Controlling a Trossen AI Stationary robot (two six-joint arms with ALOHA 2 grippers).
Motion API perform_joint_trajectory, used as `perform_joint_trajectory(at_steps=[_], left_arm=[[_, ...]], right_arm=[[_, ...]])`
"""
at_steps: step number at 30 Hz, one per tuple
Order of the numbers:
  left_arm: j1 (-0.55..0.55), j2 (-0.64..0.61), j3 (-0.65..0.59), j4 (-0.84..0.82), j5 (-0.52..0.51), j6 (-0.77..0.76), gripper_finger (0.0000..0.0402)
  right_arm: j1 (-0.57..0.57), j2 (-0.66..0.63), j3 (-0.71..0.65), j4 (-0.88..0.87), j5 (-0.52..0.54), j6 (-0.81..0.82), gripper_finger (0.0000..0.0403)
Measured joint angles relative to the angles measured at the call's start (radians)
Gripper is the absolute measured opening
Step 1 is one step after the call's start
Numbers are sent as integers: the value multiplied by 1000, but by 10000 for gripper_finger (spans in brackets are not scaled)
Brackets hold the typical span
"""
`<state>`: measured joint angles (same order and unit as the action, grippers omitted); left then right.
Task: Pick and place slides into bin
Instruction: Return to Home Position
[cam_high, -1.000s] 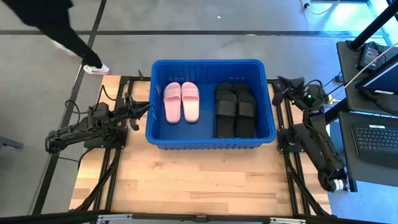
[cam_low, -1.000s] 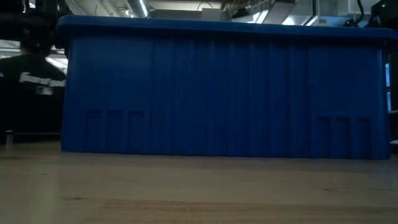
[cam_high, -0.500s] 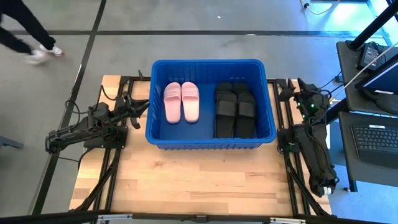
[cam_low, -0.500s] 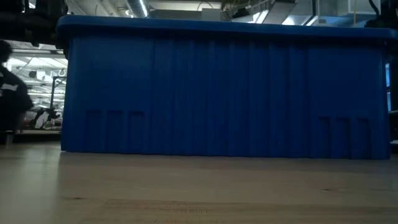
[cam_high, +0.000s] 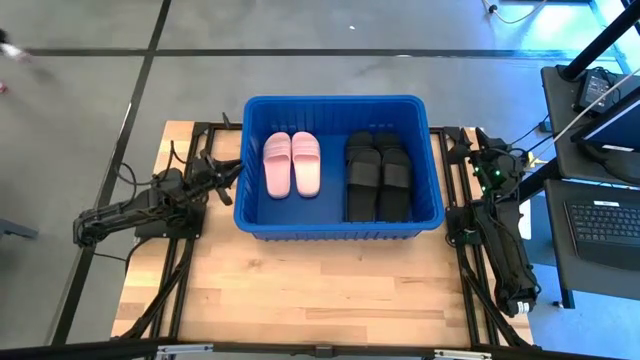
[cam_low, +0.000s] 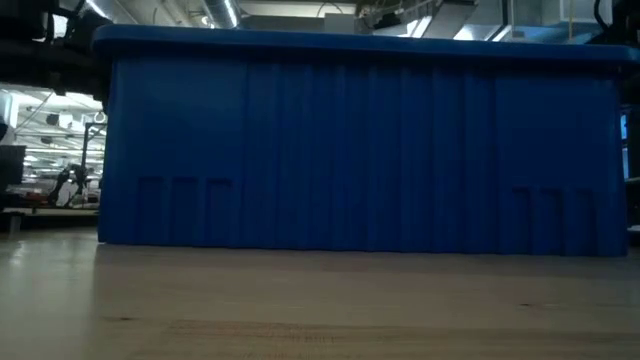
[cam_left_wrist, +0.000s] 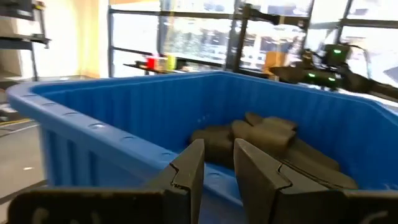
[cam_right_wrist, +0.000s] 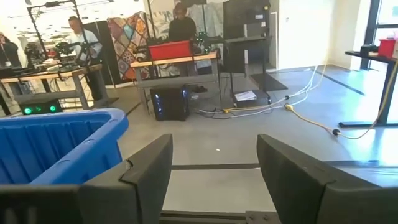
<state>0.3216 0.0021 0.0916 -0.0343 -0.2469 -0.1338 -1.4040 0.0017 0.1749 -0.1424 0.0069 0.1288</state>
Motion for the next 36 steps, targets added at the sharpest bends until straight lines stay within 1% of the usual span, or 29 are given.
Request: perform_joint_trajectory(at_steps=[2, 6, 10, 15, 20, 23, 25, 28, 32, 36], left_arm=[[0, 0, -15, 12, -34, -1, 82], [0, -1, -27, 24, -62, 0, 82], [0, 0, -31, 31, -172, 40, 82], [1, 1, -36, 13, -406, 91, 82], [1, 1, -35, 18, -548, 173, 82], [1, 1, -35, 13, -691, 194, 82], [1, 1, -35, 13, -750, 196, 82], [1, 1, -34, 2, -748, 192, 82], [1, 1, -32, -71, -653, 149, 82], [1, 1, -32, -73, -634, 113, 82]], right_arm=[[0, 0, 0, -3, 0, -3, 234], [0, 0, 0, -5, 0, -6, 234], [0, 0, 0, -12, 0, -8, 234], [0, 0, 0, -13, 0, -33, 234], [0, 0, 0, -13, 2, -80, 234], [0, 0, 0, -33, 36, -84, 234], [0, 0, 0, -76, 68, -85, 234], [0, 0, -27, -88, 88, -82, 234], [0, 0, -97, 26, 66, -46, 234], [0, 5, -147, 117, 22, -24, 234]])
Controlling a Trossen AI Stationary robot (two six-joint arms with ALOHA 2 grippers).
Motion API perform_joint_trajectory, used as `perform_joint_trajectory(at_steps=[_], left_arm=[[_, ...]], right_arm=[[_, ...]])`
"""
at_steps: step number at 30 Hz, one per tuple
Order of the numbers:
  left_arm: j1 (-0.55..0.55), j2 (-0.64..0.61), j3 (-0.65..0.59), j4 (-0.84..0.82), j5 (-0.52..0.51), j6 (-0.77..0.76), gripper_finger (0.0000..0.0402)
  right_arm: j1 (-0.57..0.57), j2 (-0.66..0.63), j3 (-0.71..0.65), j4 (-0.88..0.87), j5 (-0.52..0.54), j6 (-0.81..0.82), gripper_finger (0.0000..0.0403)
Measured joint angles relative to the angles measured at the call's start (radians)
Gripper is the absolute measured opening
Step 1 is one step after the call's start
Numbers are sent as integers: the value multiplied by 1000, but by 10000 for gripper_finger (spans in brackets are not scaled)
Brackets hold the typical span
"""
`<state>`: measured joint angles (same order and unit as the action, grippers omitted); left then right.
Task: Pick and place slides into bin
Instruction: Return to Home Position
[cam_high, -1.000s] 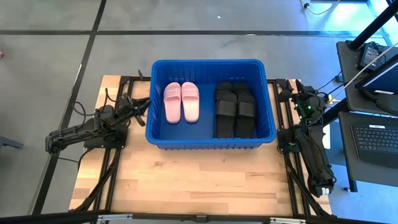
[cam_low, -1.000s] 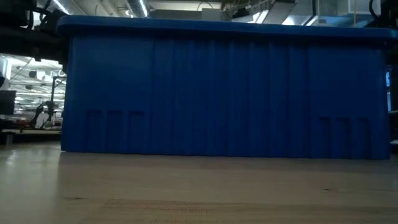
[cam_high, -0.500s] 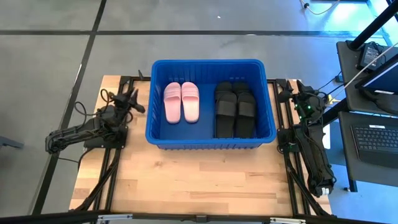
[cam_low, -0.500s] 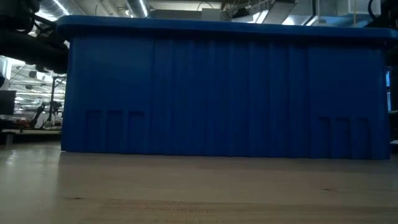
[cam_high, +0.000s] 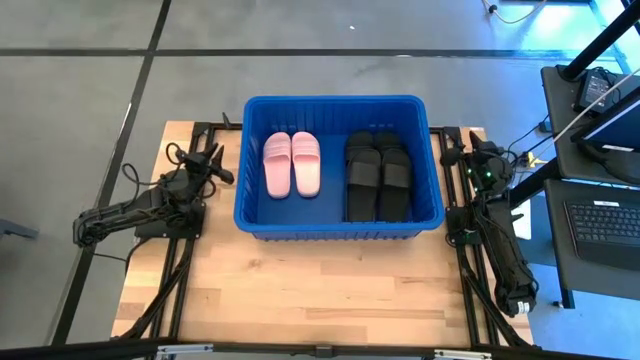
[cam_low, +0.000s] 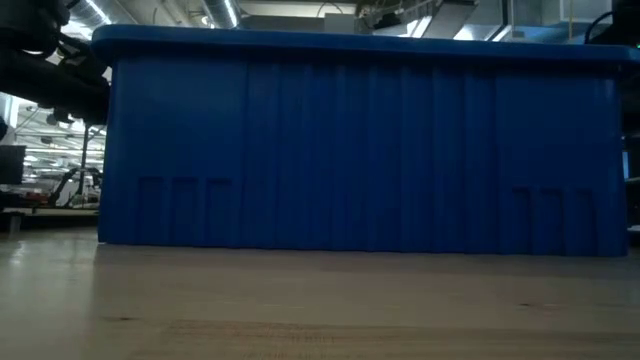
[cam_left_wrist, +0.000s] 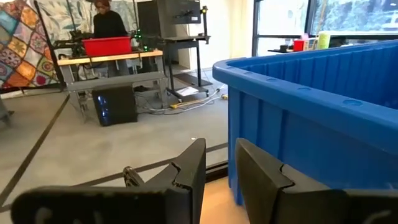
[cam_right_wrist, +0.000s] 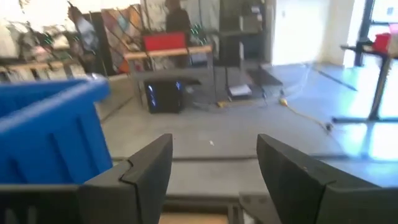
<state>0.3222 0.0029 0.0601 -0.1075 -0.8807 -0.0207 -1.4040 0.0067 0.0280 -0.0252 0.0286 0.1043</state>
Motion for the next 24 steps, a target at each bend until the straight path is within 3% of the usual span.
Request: perform_joint_trajectory(at_steps=[24], left_arm=[[-1, 0, 0, -2, 3, 32, 82]], right_arm=[[0, -3, -4, 1, -15, -57, 234]])
